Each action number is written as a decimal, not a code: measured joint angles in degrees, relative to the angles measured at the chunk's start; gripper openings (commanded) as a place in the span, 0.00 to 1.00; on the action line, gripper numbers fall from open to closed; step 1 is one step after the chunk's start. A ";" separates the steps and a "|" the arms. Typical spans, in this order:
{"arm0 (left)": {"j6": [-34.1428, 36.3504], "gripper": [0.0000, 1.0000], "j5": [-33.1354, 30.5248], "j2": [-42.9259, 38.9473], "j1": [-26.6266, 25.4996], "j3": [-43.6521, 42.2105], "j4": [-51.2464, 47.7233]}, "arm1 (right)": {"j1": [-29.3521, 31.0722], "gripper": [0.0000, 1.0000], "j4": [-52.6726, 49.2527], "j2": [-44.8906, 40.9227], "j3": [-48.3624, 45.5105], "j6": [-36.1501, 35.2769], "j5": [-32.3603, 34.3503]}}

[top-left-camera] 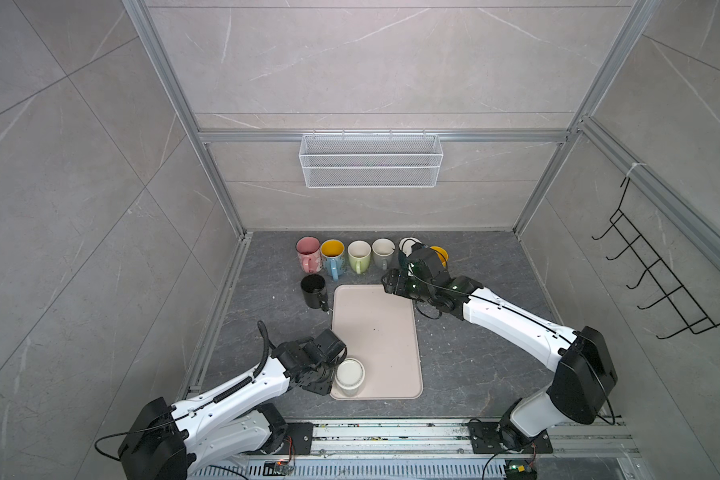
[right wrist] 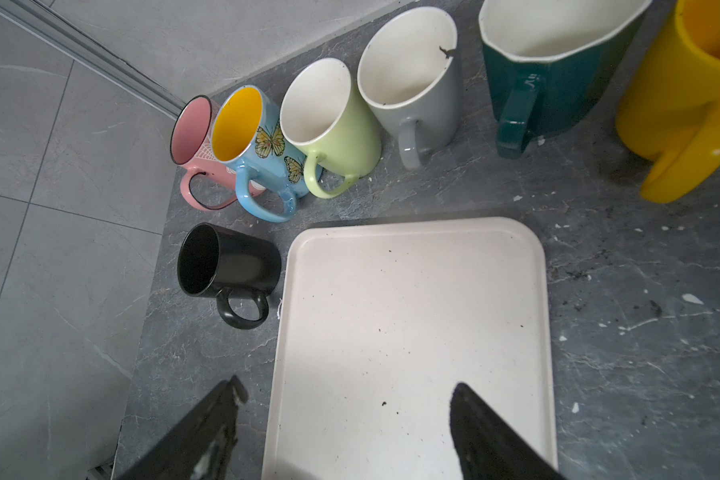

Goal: Turn the mug right side up
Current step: 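Lower the left gripper onto the white mug's handle and close it, then lift the white mug with the left gripper and tilt it upward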

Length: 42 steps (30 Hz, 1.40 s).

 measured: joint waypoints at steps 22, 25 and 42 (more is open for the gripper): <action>0.00 0.44 -0.20 0.22 0.00 -0.85 4.17 | -0.11 0.82 0.09 0.74 0.02 -0.02 -0.02; -0.07 0.42 -0.28 0.26 0.00 -1.01 4.92 | -0.11 0.82 0.09 0.83 0.02 -0.02 -0.02; -0.46 0.09 -0.68 -0.44 -0.09 -2.84 11.17 | -0.44 0.82 0.07 1.40 0.02 0.00 -0.26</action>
